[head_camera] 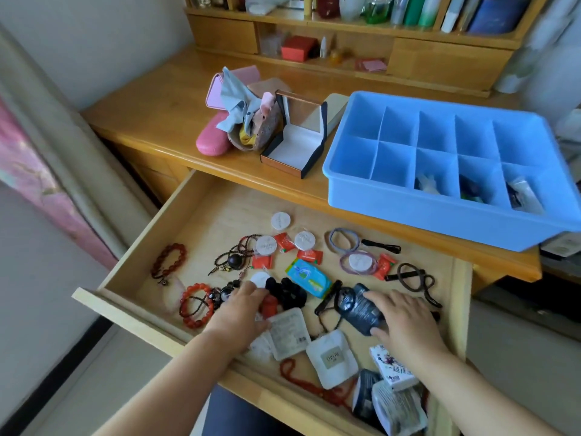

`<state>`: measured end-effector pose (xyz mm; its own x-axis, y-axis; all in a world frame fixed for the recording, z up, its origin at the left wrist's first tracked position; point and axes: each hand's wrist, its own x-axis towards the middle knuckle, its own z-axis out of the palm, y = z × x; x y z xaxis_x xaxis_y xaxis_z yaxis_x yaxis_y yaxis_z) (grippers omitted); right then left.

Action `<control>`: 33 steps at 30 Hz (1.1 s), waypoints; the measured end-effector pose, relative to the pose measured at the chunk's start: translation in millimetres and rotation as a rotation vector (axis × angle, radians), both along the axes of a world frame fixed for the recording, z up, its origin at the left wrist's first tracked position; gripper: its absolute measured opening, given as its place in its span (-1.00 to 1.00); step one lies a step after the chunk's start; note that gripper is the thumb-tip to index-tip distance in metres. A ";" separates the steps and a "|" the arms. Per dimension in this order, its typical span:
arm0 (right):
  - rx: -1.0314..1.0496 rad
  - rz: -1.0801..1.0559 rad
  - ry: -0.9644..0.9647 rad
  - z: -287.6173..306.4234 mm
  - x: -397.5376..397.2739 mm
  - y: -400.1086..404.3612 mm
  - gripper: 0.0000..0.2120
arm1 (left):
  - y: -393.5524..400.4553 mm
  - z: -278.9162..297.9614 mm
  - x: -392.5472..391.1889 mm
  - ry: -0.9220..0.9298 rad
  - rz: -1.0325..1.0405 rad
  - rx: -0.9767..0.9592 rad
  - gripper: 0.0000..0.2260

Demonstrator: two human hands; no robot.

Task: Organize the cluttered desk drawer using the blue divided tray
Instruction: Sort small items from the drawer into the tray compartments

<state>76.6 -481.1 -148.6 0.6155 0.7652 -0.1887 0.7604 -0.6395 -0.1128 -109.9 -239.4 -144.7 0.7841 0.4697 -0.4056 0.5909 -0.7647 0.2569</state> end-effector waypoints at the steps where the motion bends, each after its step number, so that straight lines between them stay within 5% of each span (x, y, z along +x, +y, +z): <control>1: 0.027 -0.027 -0.027 3.5 -0.3 1.4 -0.40 | 1.8 -0.2 0.3 -0.009 0.014 0.031 -0.58; 6: 0.280 0.135 -0.084 16.9 -24.2 8.3 -0.55 | 7.3 -1.2 3.0 -0.051 0.077 -0.015 -0.82; 10: 0.103 0.354 0.051 5.4 -51.2 13.4 -0.37 | 4.3 4.4 4.9 -0.170 0.225 -0.181 -0.83; 15: -0.159 0.362 0.175 -11.8 -61.5 25.3 -0.13 | -34.8 10.9 28.5 -0.347 0.426 -0.287 -0.82; 18: -0.130 0.362 0.083 -4.4 -59.7 23.9 -0.20 | -53.0 12.3 37.0 -0.399 0.470 -0.266 -0.83; 22: 0.009 0.257 0.028 -2.0 -43.4 14.5 -0.36 | -71.2 10.4 38.2 -0.415 0.285 -0.119 -0.80; 26: 0.091 0.166 0.079 -6.7 -27.2 7.0 -0.53 | -72.9 15.8 42.7 -0.420 0.144 -0.149 -0.74; 28: 0.100 0.128 0.151 -8.5 -19.3 4.8 -0.61 | -56.1 21.3 37.9 -0.470 0.248 -0.117 -0.77; 30: 0.118 0.118 0.277 -6.0 -14.5 6.4 -0.73 | -26.1 24.3 22.4 -0.397 0.403 -0.040 -0.80; 33: 0.261 0.068 0.335 7.7 -15.8 8.9 -0.90 | 17.5 25.6 -9.0 0.017 0.350 0.059 -0.84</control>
